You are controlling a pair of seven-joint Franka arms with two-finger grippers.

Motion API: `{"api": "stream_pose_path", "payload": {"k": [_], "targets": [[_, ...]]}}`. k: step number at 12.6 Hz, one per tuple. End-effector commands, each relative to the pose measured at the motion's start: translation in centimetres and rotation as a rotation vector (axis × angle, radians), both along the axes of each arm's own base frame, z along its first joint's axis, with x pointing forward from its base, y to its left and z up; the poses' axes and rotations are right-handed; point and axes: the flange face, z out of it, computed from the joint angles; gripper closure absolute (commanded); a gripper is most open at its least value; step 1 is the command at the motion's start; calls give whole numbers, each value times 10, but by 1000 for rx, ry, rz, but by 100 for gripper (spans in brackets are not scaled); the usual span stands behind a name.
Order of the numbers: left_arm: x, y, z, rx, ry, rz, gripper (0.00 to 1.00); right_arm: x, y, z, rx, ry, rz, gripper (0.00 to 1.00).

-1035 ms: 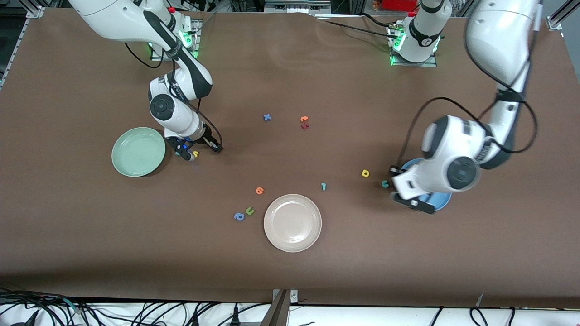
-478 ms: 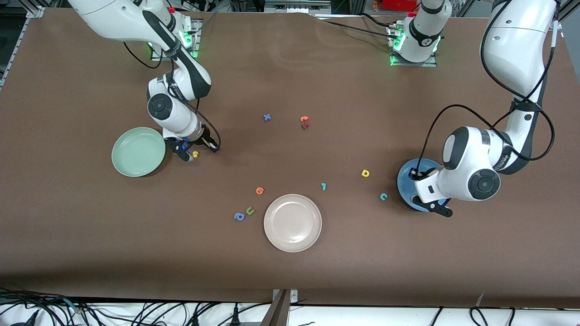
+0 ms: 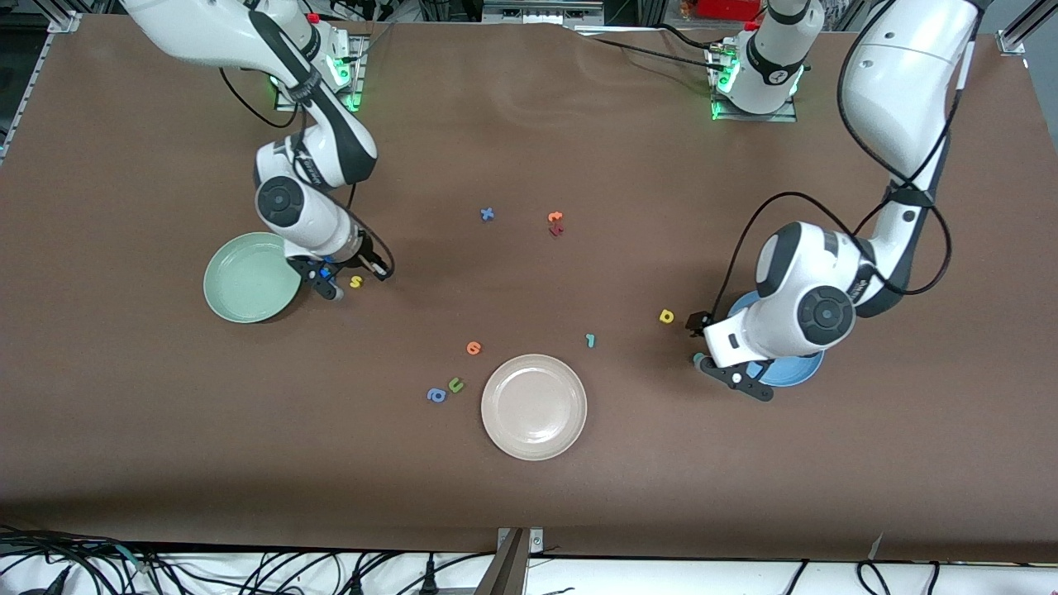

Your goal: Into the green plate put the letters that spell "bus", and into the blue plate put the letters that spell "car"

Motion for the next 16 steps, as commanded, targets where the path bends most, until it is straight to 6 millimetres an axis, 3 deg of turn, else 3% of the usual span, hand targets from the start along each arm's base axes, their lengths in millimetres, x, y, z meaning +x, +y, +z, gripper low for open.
{"api": "stream_pose_path", "payload": {"k": [1, 3, 6, 8, 11, 12, 13, 14, 16], "targets": [[4, -5, -21, 78, -56, -100, 7, 19, -57, 45, -32, 46, 116, 91], [3, -5, -32, 80, -59, -108, 16, 26, -119, 43, -22, 69, 239, 91], [1, -5, -51, 71, -57, -109, 23, 30, -206, 23, 4, 78, 401, 91], [1, -2, -63, 63, -64, -116, 25, 31, -231, 5, 3, 67, 452, 89], [-5, -6, -69, 63, -54, -142, 47, 31, -253, -21, -1, 57, 509, 79], [-6, -6, -71, 64, -49, -144, 57, 30, -255, -26, -1, 59, 514, 53], [-8, -8, -72, 66, -45, -149, 76, 31, -257, -27, -3, 52, 510, 27], [-8, -9, -70, 66, -47, -152, 83, 32, -257, -24, -4, 46, 503, 4], [-6, -8, -67, 63, -52, -181, 89, 35, -251, 3, 1, 26, 491, 1]]}}
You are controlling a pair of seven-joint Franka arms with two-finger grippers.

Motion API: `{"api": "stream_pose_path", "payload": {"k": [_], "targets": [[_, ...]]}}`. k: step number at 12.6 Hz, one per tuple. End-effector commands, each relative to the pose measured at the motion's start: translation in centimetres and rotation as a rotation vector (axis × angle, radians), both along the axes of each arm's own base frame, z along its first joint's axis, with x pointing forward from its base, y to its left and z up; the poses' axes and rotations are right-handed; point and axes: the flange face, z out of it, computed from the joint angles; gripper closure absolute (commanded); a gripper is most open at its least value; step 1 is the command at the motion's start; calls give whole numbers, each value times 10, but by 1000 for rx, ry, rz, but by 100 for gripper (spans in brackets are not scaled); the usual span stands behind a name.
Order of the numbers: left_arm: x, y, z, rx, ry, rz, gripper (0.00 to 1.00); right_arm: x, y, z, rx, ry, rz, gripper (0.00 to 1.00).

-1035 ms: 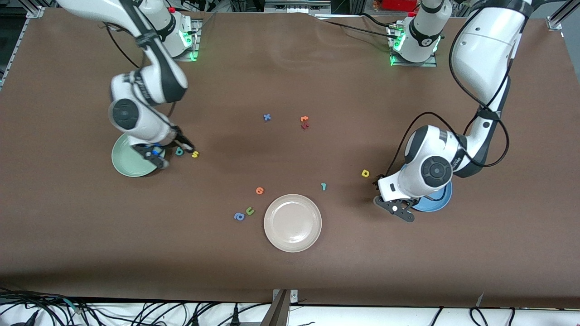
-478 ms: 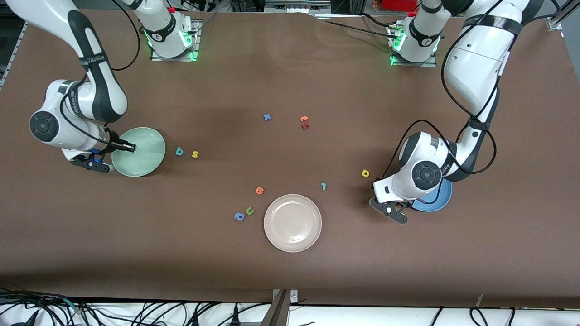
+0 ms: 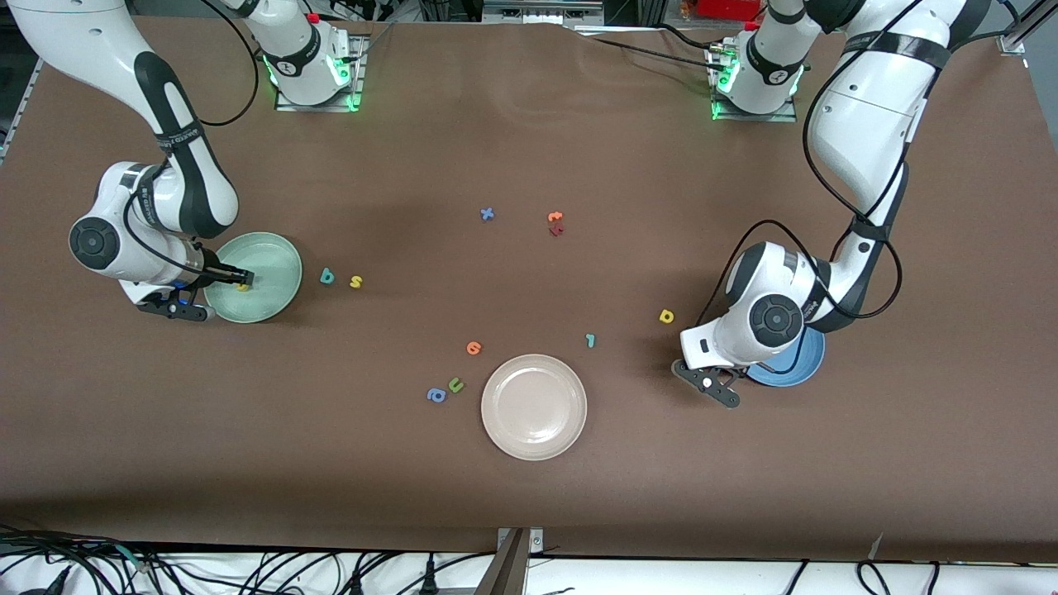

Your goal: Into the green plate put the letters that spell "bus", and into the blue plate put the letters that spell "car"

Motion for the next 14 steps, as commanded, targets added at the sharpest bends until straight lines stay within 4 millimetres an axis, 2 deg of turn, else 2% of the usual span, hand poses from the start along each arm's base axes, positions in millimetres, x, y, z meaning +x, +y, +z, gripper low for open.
{"api": "stream_pose_path", "payload": {"k": [1, 2, 3, 5, 7, 8, 10, 11, 12, 13, 14], "targets": [[0, -1, 5, 17, -16, -52, 89, 1, 14, 44, 25, -9, -28, 1], [2, 0, 12, 15, -23, -46, 89, 1, 34, 58, 24, -13, -71, 1], [5, 2, 28, 17, -34, -42, 89, 1, 61, 69, 23, -17, -107, 2], [7, 18, 58, 28, -21, -52, 87, -2, 112, 69, 9, -8, -213, 2], [13, 67, 75, 31, 12, -87, 87, -6, 168, 65, 1, -19, -315, 2], [16, 97, 76, 29, 24, -110, 87, -8, 191, 59, 3, -30, -353, 2], [15, 135, 66, 20, 49, -134, 87, -11, 212, 37, 17, -42, -402, 4], [13, 144, 58, 18, 63, -132, 87, -12, 215, 21, 26, -48, -419, 4], [11, 145, 53, 17, 72, -131, 81, -16, 215, 9, 27, -47, -431, 4], [10, 145, 51, 17, 77, -124, 50, -21, 215, -1, 27, -45, -435, 5], [11, 147, 53, 12, 74, -111, 0, -25, 215, -6, 27, -47, -433, 8]]}}
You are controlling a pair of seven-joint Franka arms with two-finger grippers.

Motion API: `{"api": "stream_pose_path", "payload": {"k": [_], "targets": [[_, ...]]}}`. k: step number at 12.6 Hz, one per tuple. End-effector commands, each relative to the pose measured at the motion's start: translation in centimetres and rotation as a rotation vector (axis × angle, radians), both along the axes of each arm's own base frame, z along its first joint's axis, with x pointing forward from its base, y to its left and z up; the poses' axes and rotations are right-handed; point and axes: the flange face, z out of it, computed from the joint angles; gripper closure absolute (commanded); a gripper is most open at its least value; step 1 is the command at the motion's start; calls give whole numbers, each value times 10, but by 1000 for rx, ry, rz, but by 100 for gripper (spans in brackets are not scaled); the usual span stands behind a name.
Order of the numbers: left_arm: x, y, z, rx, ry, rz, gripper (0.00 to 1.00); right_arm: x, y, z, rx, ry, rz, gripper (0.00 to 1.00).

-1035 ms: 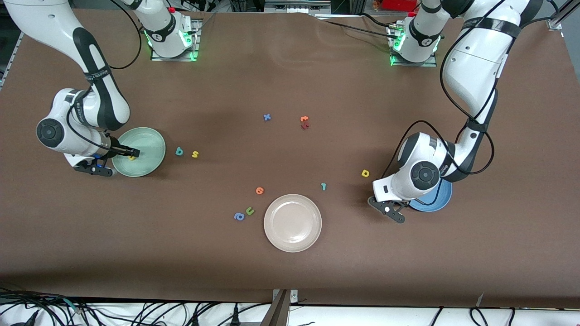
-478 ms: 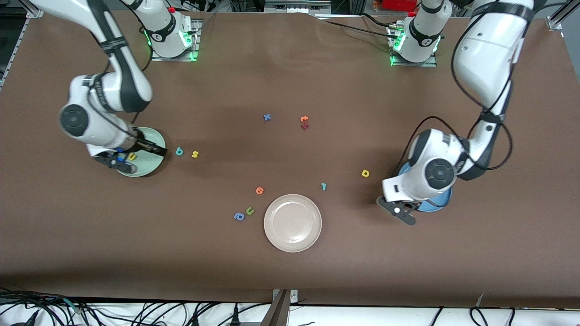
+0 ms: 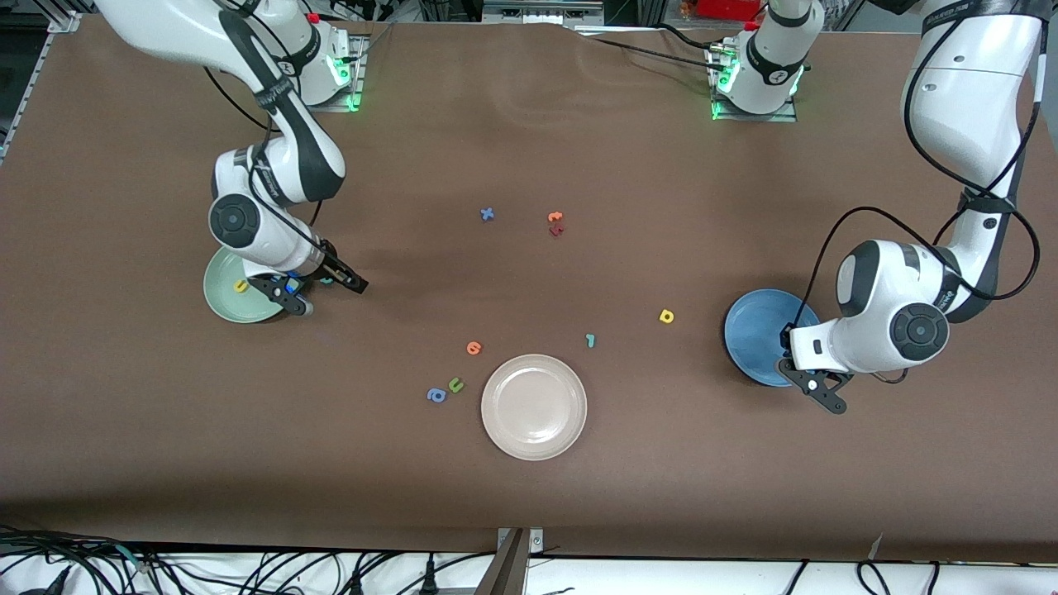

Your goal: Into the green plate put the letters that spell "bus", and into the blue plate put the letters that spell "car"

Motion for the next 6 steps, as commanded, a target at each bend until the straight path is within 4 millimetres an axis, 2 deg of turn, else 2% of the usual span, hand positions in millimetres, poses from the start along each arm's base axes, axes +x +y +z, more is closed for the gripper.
{"api": "stream_pose_path", "payload": {"k": [1, 3, 6], "targets": [[-2, -9, 4, -23, 6, 2, 0, -10, 2, -15, 11, -9, -22, 13], [-3, -27, 16, -46, 29, 26, 0, -11, 5, -27, 17, -12, -22, 19], [-10, -77, 38, -55, 43, 144, 0, -11, 6, -28, 18, -22, -16, 29]]}}
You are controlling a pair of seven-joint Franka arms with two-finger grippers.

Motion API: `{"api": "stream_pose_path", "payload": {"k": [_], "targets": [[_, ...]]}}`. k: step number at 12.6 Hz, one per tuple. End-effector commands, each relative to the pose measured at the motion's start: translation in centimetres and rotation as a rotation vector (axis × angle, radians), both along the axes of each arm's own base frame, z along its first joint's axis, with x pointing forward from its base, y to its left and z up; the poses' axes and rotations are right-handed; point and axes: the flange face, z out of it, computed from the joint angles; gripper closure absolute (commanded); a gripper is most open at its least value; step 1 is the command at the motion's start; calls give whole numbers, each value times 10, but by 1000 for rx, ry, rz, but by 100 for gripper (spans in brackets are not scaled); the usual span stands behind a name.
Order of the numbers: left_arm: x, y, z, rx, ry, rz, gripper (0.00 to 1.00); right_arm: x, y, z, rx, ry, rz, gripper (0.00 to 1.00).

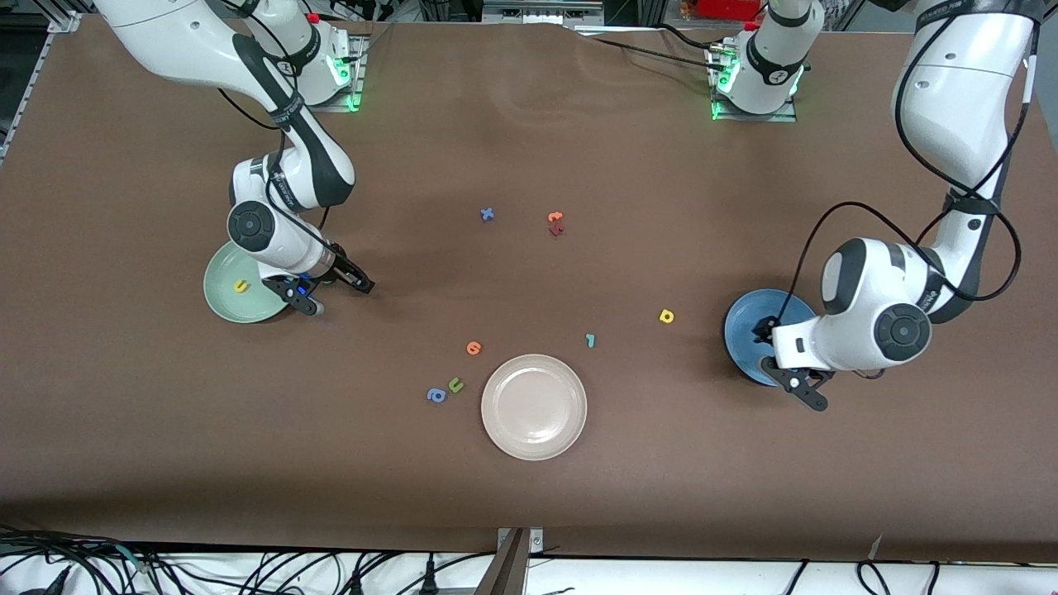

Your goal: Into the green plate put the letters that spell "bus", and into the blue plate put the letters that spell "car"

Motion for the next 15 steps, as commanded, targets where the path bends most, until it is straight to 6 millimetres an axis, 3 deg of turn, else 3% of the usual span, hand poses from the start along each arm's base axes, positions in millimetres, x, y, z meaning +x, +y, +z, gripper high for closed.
{"api": "stream_pose_path", "payload": {"k": [1, 3, 4, 6, 8, 12, 13, 15], "targets": [[-11, -44, 25, -10, 30, 96, 0, -2, 3, 0, 6, -11, -13, 32], [-20, -84, 22, -7, 38, 136, 0, -3, 3, -3, 7, -6, -13, 44], [-28, -110, 16, 4, 33, 149, 0, -2, 3, -3, 7, -9, -14, 46], [-52, -134, -8, 16, 16, 207, 0, -2, 2, -3, 8, -14, -10, 46], [-72, -138, -29, 0, -19, 205, 0, -1, 3, -6, 12, -22, -10, 46], [-82, -142, -44, 41, -50, 169, 7, -2, 3, -12, 14, -26, -9, 50], [-87, -153, -47, 43, -52, 191, 11, -1, 2, -11, 14, -28, -10, 55], [-90, -156, -58, 42, -40, 212, 28, -1, 2, -12, 14, -26, -9, 77]]}}
